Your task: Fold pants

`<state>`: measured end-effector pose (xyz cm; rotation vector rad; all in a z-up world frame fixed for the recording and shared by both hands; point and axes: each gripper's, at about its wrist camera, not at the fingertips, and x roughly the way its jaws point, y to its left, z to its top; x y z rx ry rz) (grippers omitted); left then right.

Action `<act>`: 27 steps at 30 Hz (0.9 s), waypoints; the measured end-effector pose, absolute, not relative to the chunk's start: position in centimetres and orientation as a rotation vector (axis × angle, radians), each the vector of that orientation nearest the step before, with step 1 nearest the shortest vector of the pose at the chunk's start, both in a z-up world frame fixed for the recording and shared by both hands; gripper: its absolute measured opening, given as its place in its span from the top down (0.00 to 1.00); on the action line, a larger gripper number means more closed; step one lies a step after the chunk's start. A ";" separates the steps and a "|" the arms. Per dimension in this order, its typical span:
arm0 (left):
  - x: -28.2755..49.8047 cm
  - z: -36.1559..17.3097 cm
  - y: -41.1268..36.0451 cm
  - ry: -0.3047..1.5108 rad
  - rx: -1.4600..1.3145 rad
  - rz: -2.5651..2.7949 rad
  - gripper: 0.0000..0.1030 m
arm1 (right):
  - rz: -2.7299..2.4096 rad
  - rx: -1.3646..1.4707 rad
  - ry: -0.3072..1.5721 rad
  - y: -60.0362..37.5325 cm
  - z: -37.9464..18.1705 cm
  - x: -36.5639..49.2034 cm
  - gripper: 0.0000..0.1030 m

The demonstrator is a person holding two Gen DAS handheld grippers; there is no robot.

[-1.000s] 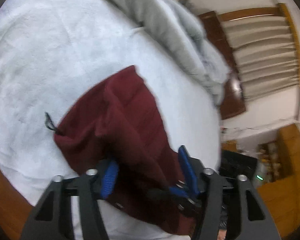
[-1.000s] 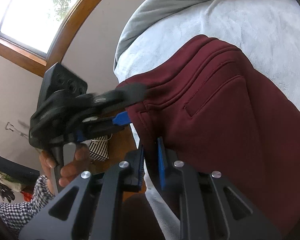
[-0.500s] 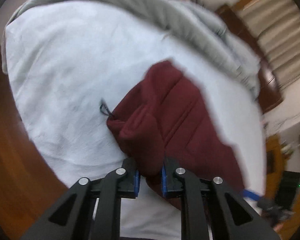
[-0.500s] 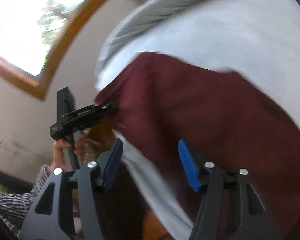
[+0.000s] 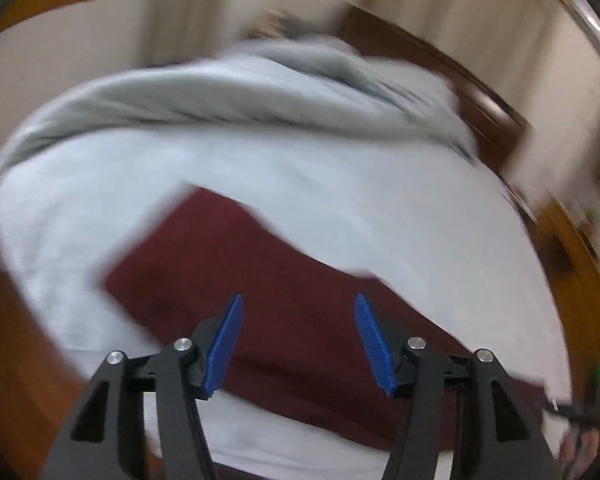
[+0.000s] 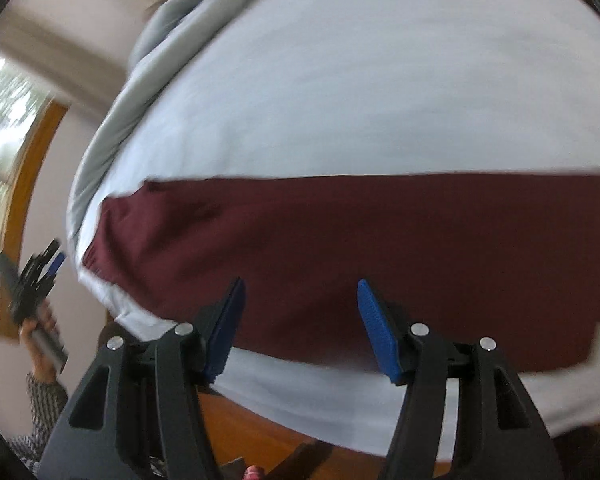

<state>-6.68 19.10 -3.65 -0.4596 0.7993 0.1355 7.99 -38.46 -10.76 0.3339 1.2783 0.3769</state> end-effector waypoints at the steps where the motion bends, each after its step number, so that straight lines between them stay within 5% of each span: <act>1: -5.8 -3.8 17.3 0.819 -0.446 0.098 0.44 | 0.330 0.337 1.268 -41.2 -10.7 7.4 0.43; 8: 0.3 -9.9 2.2 1.044 -0.319 -0.149 0.43 | 0.065 0.325 1.269 -52.4 -11.7 4.0 0.43; 14: 3.5 -16.2 -2.7 1.232 -0.206 -0.071 0.40 | 0.113 0.423 1.270 -57.1 -14.9 4.3 0.43; 16: 3.5 -16.1 -2.9 1.224 -0.238 -0.055 0.33 | 0.170 0.433 1.251 -57.2 -14.9 4.9 0.43; 25: 2.4 -13.1 -4.9 1.189 -0.283 -0.035 0.33 | 0.359 0.457 1.292 -55.6 -17.3 6.7 0.43; 27: 2.3 -13.2 -5.3 1.210 -0.287 -0.038 0.33 | 0.431 0.501 1.299 -55.5 -17.5 7.1 0.55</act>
